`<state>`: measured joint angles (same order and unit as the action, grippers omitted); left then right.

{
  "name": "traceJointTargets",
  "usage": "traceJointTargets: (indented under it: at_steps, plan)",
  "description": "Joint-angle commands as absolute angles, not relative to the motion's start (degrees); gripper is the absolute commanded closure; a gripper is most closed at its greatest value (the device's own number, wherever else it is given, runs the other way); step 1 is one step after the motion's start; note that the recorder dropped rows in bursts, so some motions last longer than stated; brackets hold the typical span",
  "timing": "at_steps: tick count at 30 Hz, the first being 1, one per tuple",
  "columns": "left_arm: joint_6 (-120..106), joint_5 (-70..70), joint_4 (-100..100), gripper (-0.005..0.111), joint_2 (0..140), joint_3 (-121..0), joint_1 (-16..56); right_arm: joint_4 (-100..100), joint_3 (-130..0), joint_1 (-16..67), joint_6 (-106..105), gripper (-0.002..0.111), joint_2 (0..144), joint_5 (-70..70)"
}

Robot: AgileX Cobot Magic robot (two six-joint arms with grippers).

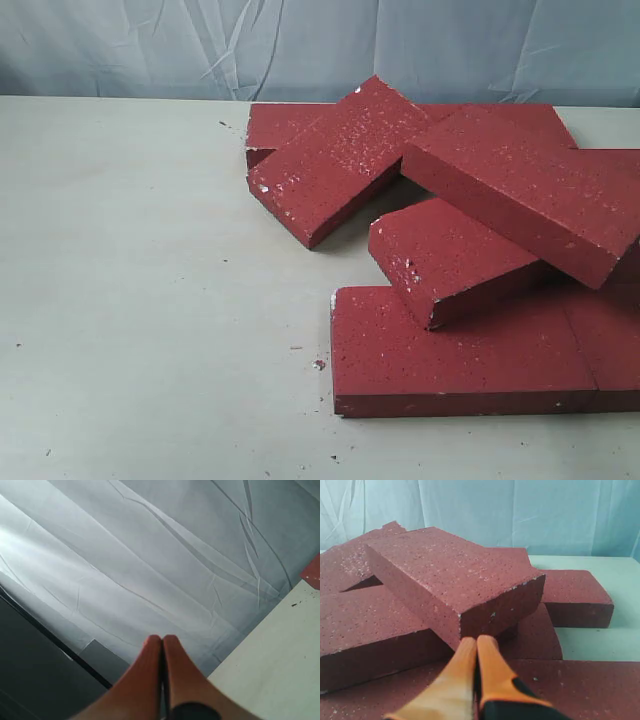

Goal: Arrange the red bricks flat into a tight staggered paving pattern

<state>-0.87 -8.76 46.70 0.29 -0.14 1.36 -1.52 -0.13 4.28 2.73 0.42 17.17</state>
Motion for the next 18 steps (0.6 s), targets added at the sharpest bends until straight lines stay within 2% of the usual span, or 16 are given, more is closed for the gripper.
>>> traceJointTargets:
  at_steps: [1,7,13,18]
  plan:
    - [-0.40,-9.28,46.51,0.107,0.00,0.00,1.30,-2.41,0.00,4.04,2.65,0.109,0.00,15.28]
    - [-0.40,-10.30,45.35,0.107,0.00,0.00,1.30,-2.41,0.00,4.04,2.65,0.109,0.00,13.42]
    - [14.60,-12.23,20.08,0.107,0.00,0.00,1.30,-2.41,0.00,4.04,2.37,0.109,0.00,9.34]
    - [15.36,-13.14,18.01,0.107,0.00,0.00,1.30,-1.65,0.00,4.04,2.22,0.109,0.00,-3.27]
